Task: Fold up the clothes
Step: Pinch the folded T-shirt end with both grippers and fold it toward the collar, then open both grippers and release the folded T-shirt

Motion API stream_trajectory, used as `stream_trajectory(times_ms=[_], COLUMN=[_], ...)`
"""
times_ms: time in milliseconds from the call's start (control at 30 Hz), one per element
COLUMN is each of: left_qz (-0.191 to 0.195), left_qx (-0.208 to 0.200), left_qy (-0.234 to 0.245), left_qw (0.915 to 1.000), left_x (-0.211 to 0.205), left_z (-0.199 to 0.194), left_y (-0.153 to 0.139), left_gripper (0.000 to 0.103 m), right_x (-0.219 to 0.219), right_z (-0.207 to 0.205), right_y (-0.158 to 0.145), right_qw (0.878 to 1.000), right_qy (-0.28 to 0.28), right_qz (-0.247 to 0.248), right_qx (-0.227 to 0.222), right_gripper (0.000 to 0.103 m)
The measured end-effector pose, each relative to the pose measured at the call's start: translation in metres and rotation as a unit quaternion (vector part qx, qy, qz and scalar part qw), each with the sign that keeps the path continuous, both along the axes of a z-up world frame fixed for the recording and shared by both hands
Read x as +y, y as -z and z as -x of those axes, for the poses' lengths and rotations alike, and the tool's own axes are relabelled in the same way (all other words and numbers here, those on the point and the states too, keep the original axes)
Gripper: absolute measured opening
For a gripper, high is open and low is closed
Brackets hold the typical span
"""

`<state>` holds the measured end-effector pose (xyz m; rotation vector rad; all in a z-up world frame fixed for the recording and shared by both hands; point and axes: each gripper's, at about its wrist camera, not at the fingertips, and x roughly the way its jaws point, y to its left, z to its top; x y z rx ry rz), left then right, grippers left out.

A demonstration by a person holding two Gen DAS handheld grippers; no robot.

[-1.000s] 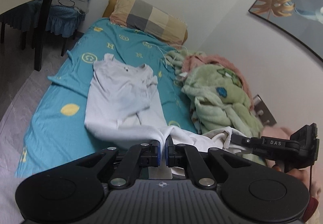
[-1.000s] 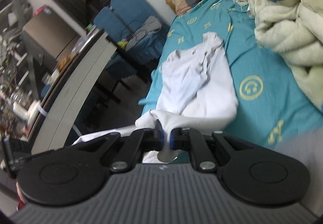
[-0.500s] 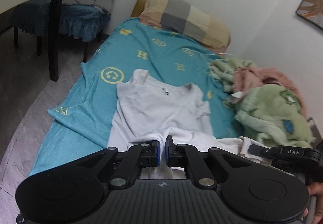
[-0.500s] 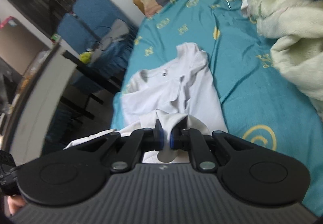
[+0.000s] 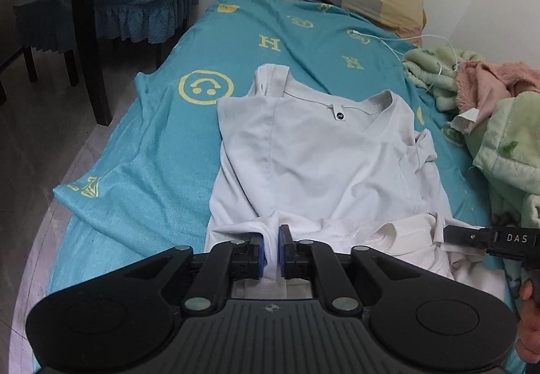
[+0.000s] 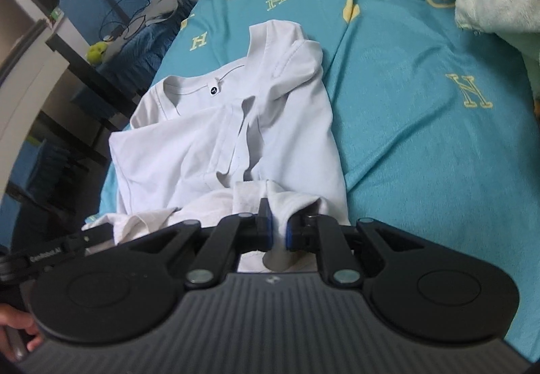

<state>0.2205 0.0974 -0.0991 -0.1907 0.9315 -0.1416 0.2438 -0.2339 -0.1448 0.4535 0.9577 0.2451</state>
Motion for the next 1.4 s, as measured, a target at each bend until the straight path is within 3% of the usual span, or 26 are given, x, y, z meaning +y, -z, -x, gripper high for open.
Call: stream_trajectory(times_ms=[100, 167, 233, 433, 500, 567, 633, 733, 1067, 1267, 1400], left_qz=[0.000, -0.014, -0.022, -0.043, -0.059, -0.069, -0.078, -0.088, -0.107, -0.097, -0.092], left_qx=[-0.019, -0.043, -0.061, -0.076, -0.075, -0.072, -0.068, -0.060, 0.013, 0.004, -0.040], left_qy=[0.008, 0.015, 0.019, 0.040, 0.041, 0.037, 0.033, 0.027, 0.037, 0.038, 0.040], left_qw=[0.9998, 0.9989, 0.9977, 0.9954, 0.9946, 0.9943, 0.9941, 0.9939, 0.9935, 0.9945, 0.9942], left_x=[-0.004, -0.010, -0.015, -0.035, -0.040, -0.041, -0.041, -0.040, -0.039, -0.039, -0.038], left_z=[0.014, 0.029, 0.046, 0.101, 0.111, 0.113, 0.114, 0.112, 0.090, 0.091, 0.109], left_y=[-0.014, -0.027, -0.038, -0.046, -0.044, -0.041, -0.037, -0.030, 0.010, 0.000, -0.032], left_gripper=[0.032, 0.037, 0.043, 0.047, 0.047, 0.047, 0.047, 0.047, 0.047, 0.047, 0.047], right_x=[-0.007, -0.012, -0.016, -0.009, 0.001, 0.008, 0.014, 0.019, 0.018, 0.019, 0.018], right_z=[0.008, 0.019, 0.034, 0.086, 0.098, 0.105, 0.107, 0.104, 0.086, 0.088, 0.102], right_y=[-0.011, -0.022, -0.035, -0.061, -0.062, -0.061, -0.058, -0.050, 0.001, -0.008, -0.039], right_qw=[1.000, 0.999, 0.998, 0.997, 0.996, 0.995, 0.993, 0.991, 0.993, 0.993, 0.991], right_qy=[0.001, 0.005, 0.009, -0.003, -0.018, -0.028, -0.035, -0.045, -0.042, -0.039, -0.035], right_qz=[-0.026, -0.041, -0.040, 0.007, 0.032, 0.053, 0.076, 0.097, 0.112, 0.116, 0.119], right_qx=[-0.007, -0.024, -0.044, -0.080, -0.082, -0.085, -0.087, -0.082, 0.010, 0.000, -0.047], right_gripper=[0.024, 0.056, 0.060, 0.058, 0.048, 0.027, 0.022, 0.021, 0.021, 0.021, 0.021])
